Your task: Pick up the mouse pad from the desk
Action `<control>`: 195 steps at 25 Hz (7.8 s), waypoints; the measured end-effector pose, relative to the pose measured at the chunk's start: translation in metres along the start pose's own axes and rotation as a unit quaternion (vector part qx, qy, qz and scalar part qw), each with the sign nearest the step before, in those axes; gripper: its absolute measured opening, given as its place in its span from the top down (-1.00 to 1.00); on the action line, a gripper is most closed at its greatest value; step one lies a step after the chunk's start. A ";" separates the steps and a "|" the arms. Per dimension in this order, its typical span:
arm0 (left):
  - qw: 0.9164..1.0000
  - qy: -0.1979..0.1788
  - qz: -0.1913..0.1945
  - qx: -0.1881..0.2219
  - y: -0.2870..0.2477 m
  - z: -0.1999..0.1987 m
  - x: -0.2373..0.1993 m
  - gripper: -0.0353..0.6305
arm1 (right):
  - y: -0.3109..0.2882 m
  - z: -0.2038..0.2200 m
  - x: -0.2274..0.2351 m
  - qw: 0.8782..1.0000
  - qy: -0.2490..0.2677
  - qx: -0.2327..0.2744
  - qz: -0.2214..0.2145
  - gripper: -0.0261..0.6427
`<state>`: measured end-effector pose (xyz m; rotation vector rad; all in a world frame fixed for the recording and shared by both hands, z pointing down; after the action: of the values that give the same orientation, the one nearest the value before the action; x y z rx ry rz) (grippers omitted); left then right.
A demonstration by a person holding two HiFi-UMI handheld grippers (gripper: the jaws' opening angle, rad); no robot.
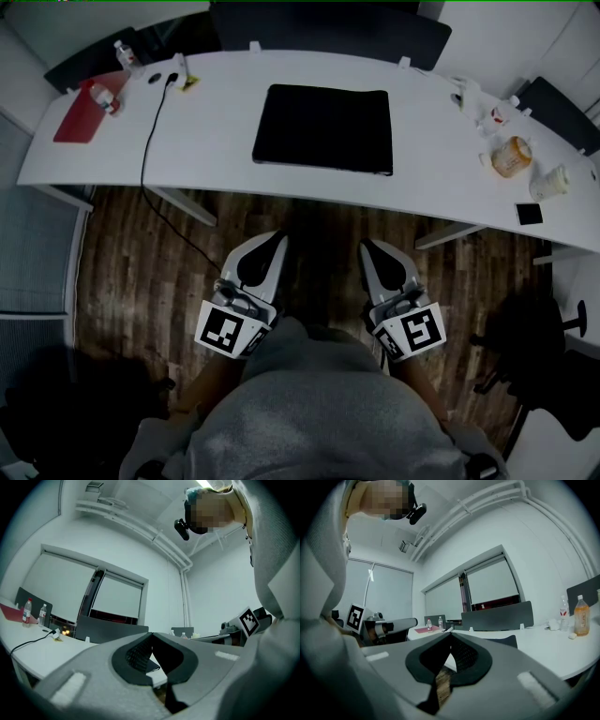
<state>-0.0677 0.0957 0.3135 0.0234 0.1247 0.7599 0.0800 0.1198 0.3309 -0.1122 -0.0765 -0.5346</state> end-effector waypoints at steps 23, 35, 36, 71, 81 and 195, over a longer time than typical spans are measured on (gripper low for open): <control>1.000 0.005 -0.015 -0.001 -0.049 0.012 -0.044 0.90 | -0.046 -0.006 0.047 1.000 -0.002 -0.004 0.010 0.93; 1.000 0.011 -0.008 -0.004 -0.136 0.009 -0.119 0.91 | -0.133 -0.015 0.111 1.000 0.004 -0.002 0.028 0.93; 1.000 0.012 -0.005 -0.003 -0.143 0.008 -0.124 0.90 | -0.140 -0.016 0.116 1.000 0.002 -0.002 0.031 0.93; 0.999 0.014 0.036 -0.026 -0.275 0.013 -0.222 0.90 | -0.267 -0.020 0.214 0.997 -0.015 -0.027 0.073 0.93; 0.997 0.017 -0.028 -0.076 -0.270 0.037 -0.236 0.90 | -0.265 -0.014 0.235 0.997 -0.004 -0.047 0.061 0.93; 0.915 0.160 -0.091 -0.359 -0.262 0.211 -0.291 0.74 | -0.258 0.125 0.325 0.953 -0.032 -0.263 0.149 0.80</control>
<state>-0.0714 -0.2889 0.5360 -0.8072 0.1494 0.5809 0.2210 -0.2489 0.5103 -0.6524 0.0222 -0.2372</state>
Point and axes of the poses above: the fingertips, and each gripper's own axes: y backward along the fingers, x to its right, z out of its underside, the point moved 2 cm from there along y, backward along the fingers, and after that the axes turned 4 degrees about -x, right-handed, at the moved point
